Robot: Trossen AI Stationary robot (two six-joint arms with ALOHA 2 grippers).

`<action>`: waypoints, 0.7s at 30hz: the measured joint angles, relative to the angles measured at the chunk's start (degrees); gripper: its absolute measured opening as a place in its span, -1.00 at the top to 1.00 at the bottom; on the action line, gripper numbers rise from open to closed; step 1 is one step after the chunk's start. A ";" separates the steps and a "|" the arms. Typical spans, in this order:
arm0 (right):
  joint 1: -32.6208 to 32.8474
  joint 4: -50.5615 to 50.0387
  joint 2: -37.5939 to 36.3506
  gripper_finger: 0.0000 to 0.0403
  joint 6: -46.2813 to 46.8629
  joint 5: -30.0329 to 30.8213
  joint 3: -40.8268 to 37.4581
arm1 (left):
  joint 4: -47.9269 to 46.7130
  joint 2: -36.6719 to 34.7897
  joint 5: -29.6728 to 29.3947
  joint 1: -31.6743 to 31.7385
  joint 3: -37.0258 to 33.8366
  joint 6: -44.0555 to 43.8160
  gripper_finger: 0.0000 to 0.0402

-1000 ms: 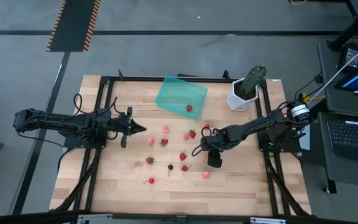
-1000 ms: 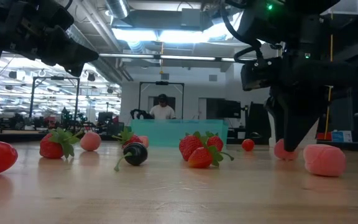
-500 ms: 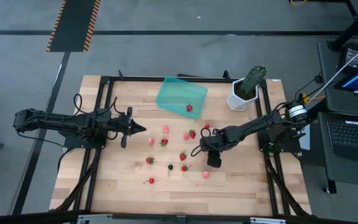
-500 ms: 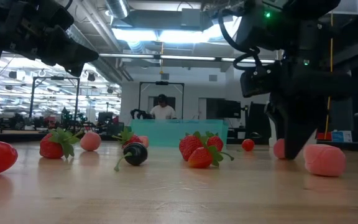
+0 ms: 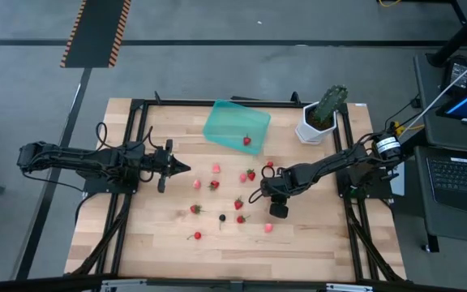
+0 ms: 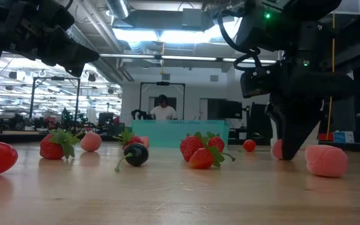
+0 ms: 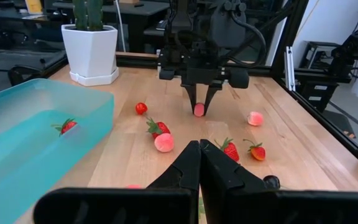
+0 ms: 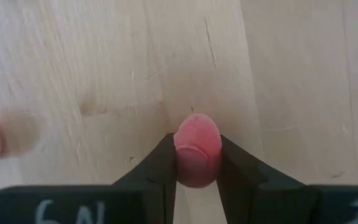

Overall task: Pick and placing Produce into tupperware
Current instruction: Put the pink peach into the light blue bin

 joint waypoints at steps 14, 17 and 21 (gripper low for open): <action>0.06 -2.19 -13.94 0.56 -0.25 1.62 -0.07 | 0.02 0.00 -0.01 -0.01 0.01 0.01 1.00; 0.10 -4.17 -17.55 0.56 -0.26 4.93 -0.07 | -0.02 0.00 0.00 -0.02 0.02 0.00 1.00; 0.93 -5.63 -22.15 0.56 -0.62 8.51 -0.07 | -0.12 0.00 -0.01 -0.02 0.02 0.01 1.00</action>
